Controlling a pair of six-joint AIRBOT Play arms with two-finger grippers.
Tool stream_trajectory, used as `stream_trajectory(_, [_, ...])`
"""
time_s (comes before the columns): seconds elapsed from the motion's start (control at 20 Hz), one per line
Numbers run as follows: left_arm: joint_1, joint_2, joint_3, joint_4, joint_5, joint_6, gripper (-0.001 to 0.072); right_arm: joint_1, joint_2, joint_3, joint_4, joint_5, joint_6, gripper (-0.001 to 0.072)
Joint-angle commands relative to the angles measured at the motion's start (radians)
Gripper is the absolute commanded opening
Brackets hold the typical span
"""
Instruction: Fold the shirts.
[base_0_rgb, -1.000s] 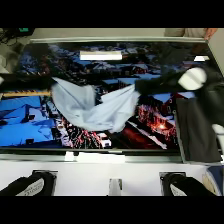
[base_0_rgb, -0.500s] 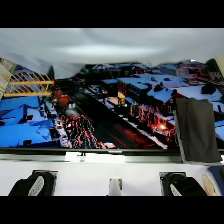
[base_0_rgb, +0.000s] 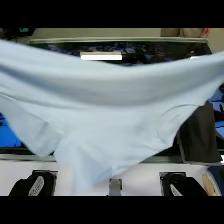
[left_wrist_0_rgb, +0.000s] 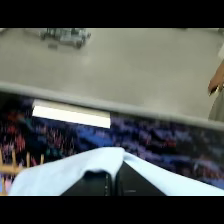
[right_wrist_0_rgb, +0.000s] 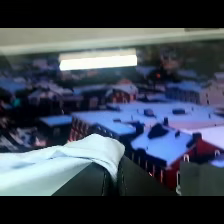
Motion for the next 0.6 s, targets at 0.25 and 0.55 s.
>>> stream_trajectory(0.25, [-0.101,0.017,-0.739,-0.142,0.222,0.031,0.0037,0.001,-0.365,-0.525,0.057,-0.492,0.419,0.0028])
stream_trajectory(0.55, [-0.142,0.011,-0.789,-0.142,0.229,0.116,0.0037,0.0,-0.535,-0.52,0.359,-0.536,0.33,0.0561])
